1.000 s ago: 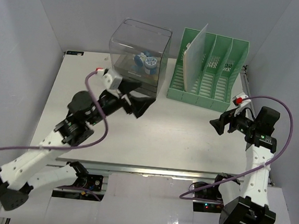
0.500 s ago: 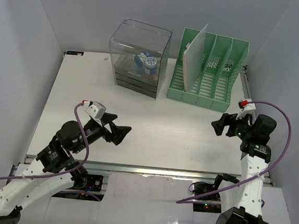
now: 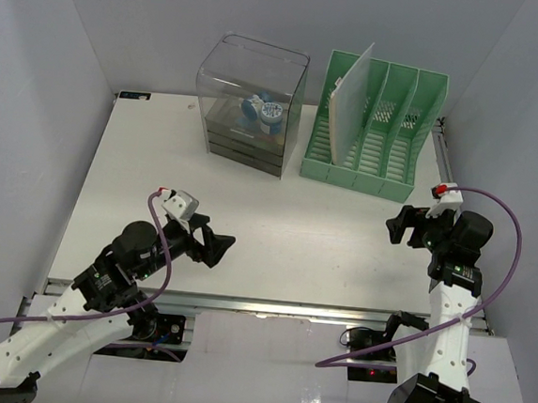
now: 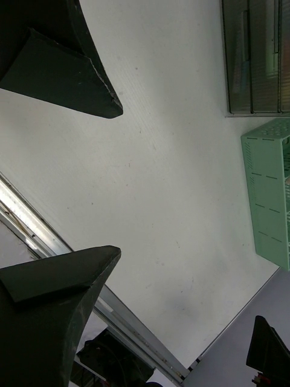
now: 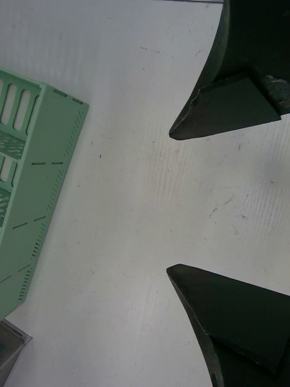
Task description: Organize the desk
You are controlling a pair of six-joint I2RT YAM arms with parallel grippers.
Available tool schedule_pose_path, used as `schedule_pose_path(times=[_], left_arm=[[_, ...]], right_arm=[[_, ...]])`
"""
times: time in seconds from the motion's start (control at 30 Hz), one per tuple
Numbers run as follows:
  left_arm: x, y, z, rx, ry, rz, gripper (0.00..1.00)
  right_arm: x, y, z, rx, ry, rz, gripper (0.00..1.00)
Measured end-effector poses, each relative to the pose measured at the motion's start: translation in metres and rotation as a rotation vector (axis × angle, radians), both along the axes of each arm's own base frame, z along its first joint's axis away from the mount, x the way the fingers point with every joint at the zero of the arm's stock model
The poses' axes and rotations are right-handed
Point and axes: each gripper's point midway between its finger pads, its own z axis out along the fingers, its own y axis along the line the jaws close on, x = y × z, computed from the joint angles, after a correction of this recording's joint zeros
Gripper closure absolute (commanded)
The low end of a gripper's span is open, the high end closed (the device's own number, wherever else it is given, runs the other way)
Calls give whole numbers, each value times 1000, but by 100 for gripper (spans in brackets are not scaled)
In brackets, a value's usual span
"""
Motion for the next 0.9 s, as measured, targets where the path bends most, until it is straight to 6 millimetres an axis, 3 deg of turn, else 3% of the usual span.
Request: schedule_pose_path(times=[0.9], left_arm=[[0,7,7,-18,-23,28,2]], right_arm=[[2,-15,1,-52,-7,-73,10]])
